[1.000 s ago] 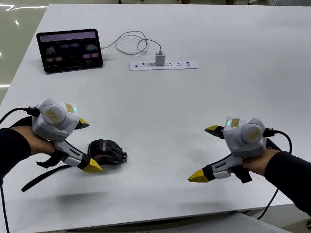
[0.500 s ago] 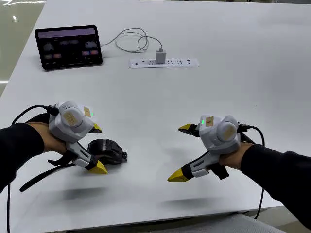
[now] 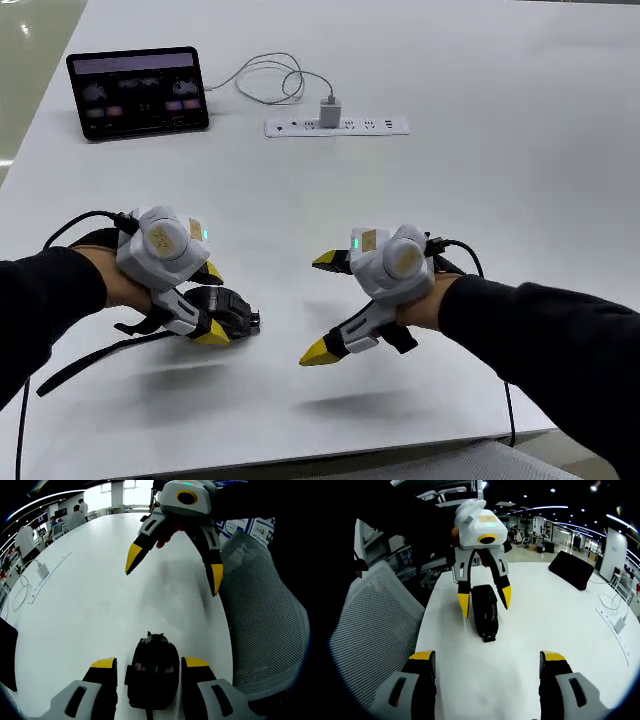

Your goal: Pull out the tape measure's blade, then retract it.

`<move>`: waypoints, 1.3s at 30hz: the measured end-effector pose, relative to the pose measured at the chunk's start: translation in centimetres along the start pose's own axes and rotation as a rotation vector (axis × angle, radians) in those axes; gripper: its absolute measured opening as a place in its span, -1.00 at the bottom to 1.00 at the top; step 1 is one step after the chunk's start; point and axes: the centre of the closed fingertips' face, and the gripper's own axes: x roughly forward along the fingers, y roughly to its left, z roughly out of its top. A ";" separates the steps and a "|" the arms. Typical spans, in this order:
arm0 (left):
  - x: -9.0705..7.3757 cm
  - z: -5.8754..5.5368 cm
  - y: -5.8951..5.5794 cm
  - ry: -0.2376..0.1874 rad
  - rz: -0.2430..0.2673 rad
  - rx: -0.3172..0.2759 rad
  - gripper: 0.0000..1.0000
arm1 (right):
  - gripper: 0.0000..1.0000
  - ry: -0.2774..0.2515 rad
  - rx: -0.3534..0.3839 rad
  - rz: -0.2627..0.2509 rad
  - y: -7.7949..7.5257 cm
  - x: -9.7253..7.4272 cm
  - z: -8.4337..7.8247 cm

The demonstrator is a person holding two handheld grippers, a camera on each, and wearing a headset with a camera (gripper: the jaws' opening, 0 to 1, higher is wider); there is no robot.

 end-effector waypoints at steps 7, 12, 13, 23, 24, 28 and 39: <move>0.3 -0.1 -0.4 0.012 -0.037 0.019 -0.25 | 0.50 0.023 -0.013 0.027 0.0 1.5 0.1; 0.4 -0.2 -0.3 0.025 -0.035 0.041 -0.27 | 0.34 0.029 -0.038 0.050 0.2 2.4 0.2; 0.4 -0.2 -0.3 0.029 -0.033 0.040 -0.27 | 0.31 0.031 -0.049 0.055 0.2 2.6 0.3; 0.5 -0.3 -0.3 0.044 -0.029 0.039 -0.28 | -0.01 0.043 -0.087 0.063 0.0 4.9 0.6; 0.5 -0.3 -0.3 0.044 -0.028 0.040 -0.28 | -0.05 0.037 -0.083 0.063 0.0 5.1 0.7; 0.5 -0.3 -0.3 0.051 -0.024 0.041 -0.28 | -0.14 0.057 -0.078 0.071 0.3 6.1 0.3; 0.5 -0.4 -0.3 0.041 -0.034 0.026 -0.27 | -0.56 0.086 -0.086 0.073 0.1 7.6 -0.2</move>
